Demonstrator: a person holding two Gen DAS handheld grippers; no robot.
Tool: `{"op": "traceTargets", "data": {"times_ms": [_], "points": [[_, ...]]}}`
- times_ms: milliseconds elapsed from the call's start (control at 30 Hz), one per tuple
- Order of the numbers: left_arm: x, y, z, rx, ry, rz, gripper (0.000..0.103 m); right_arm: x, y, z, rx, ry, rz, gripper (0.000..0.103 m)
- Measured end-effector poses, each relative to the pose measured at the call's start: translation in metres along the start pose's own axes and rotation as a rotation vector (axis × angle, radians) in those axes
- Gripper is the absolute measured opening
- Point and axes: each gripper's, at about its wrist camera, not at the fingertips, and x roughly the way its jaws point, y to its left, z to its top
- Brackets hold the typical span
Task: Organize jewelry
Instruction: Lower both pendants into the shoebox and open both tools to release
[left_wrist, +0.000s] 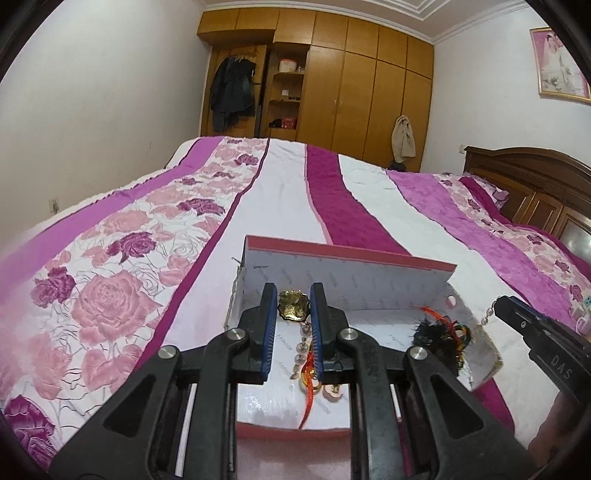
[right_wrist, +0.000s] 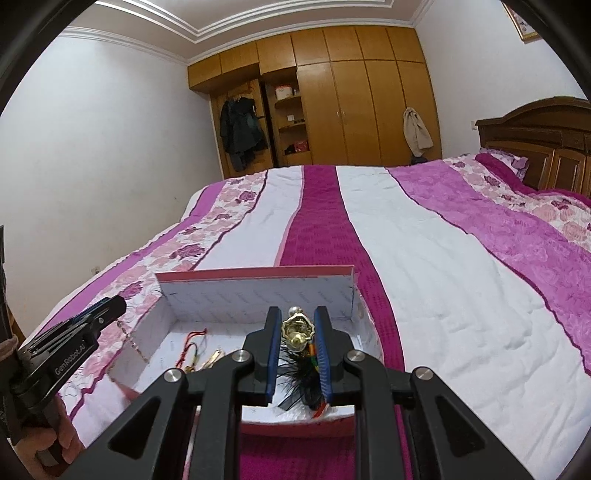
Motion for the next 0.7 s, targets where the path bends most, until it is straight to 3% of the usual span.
{"op": "traceTargets", "data": {"times_ms": [567, 633, 700], "points": [[0.039, 0.002, -0.016, 0.019, 0.128, 0.022, 0.011, 0.052, -0.019, -0.024, 0.017, 0.117, -0.047, 0.02], [0.043, 0.003, -0.016, 0.015, 0.153, 0.016, 0.017, 0.055, -0.019, -0.026, 0.017, 0.131, -0.051, 0.02], [0.044, 0.004, -0.016, 0.008, 0.163, 0.018, 0.038, 0.058, -0.019, -0.027, 0.021, 0.152, -0.045, 0.021]]}}
